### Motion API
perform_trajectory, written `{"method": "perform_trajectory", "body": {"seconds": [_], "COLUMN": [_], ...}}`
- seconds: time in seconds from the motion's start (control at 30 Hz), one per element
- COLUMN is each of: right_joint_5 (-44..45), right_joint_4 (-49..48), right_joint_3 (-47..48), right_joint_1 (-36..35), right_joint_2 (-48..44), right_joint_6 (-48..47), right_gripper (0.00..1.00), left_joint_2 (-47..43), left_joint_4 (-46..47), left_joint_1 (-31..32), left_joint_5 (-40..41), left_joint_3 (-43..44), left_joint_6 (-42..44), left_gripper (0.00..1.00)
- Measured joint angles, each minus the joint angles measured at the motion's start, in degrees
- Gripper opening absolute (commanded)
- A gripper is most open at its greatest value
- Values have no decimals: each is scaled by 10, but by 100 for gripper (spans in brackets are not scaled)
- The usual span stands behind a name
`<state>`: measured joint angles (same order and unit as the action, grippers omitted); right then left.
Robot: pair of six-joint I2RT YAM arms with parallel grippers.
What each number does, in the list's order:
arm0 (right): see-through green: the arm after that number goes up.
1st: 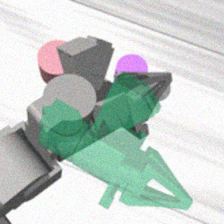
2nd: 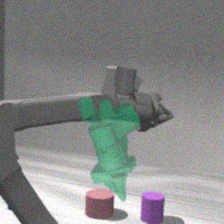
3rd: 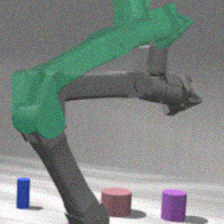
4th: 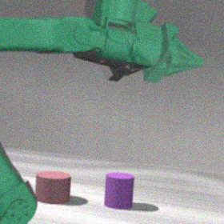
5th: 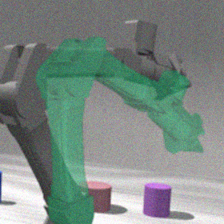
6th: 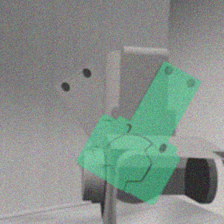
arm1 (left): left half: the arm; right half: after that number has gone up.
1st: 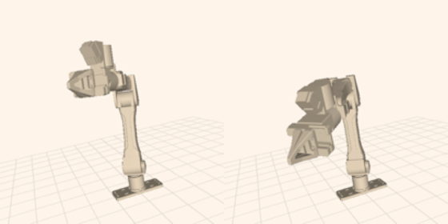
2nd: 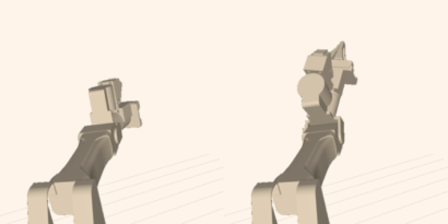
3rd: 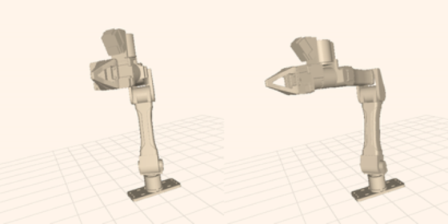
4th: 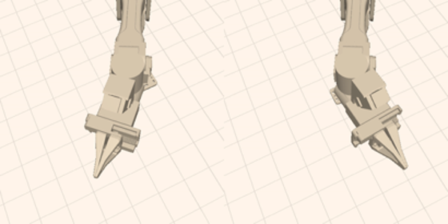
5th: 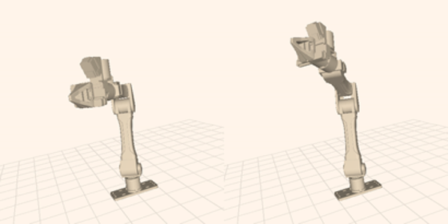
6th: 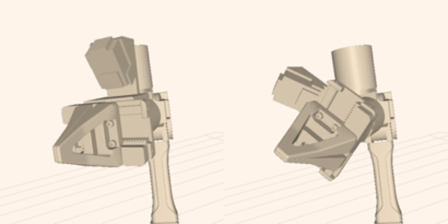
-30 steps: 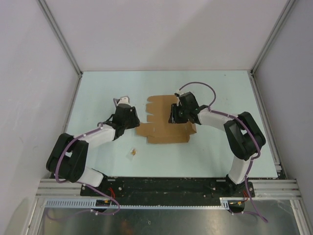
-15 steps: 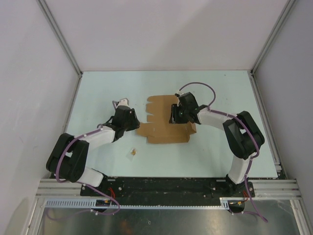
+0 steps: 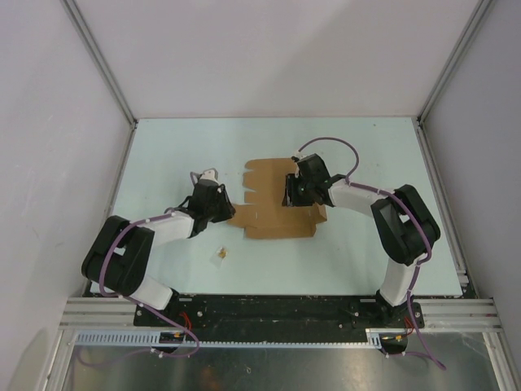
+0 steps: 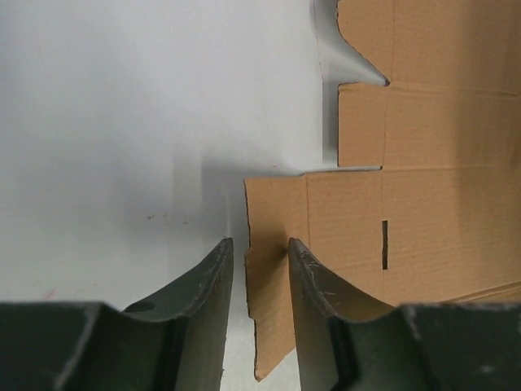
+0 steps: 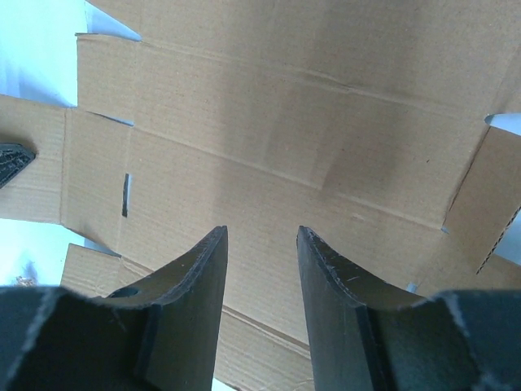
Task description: Fold the paper box
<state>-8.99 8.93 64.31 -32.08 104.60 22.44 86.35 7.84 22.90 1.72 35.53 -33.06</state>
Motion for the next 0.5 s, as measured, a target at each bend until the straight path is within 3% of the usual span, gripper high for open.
{"method": "perform_trajectory", "body": {"seconds": [0.13, 0.27, 0.43, 0.5], "right_joint_5": [0, 8, 37, 54], "right_joint_4": [-2, 11, 55, 83], "right_joint_3": [1, 25, 126, 178], "right_joint_1": [-1, -10, -43, -55], "right_joint_2": [0, 6, 41, 64], "right_joint_6": [1, 0, -1, -2], "right_gripper": [53, 59, 62, 62], "left_joint_2": [0, 0, -1, -2], "left_joint_4": [3, 10, 20, 23], "left_joint_1": [0, 0, 0, 0], "left_joint_5": [-5, -9, -21, -24], "left_joint_3": [-2, -2, -2, -2], "left_joint_6": [-1, -2, -4, -5], "left_gripper": [21, 13, 0, 0]}}
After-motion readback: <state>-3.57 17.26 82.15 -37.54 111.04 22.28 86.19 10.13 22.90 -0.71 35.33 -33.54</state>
